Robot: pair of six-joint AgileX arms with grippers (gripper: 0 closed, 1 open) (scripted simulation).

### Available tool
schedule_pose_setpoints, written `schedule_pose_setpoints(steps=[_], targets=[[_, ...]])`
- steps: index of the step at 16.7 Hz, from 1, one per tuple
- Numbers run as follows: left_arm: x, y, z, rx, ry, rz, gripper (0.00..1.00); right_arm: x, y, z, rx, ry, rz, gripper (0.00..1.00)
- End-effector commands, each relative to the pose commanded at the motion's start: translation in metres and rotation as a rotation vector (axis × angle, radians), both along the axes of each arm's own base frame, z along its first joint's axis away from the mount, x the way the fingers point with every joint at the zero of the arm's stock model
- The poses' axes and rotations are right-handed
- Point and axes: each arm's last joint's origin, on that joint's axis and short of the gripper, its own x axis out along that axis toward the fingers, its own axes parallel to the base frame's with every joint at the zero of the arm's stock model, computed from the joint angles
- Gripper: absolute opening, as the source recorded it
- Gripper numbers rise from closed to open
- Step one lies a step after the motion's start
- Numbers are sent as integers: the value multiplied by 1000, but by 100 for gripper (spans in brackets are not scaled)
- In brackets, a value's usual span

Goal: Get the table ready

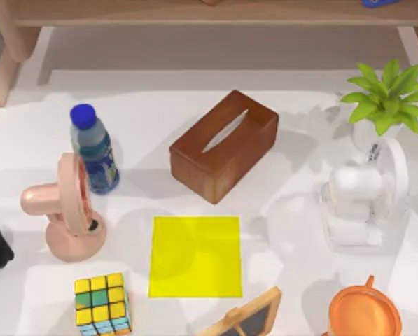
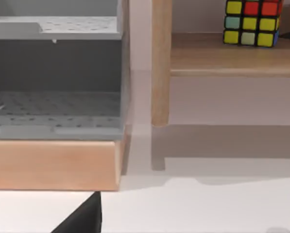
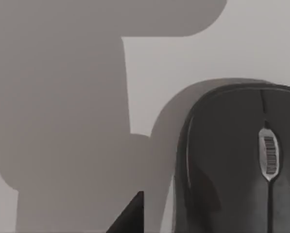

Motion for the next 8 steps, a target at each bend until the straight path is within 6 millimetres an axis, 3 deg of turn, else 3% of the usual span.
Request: schedule_pose_setpoints(steps=[7,8], targets=[[0,0,0,0,0,0,100,0,0,0,0,0,0,2],[0,0,0,0,0,0,100,0,0,0,0,0,0,0]])
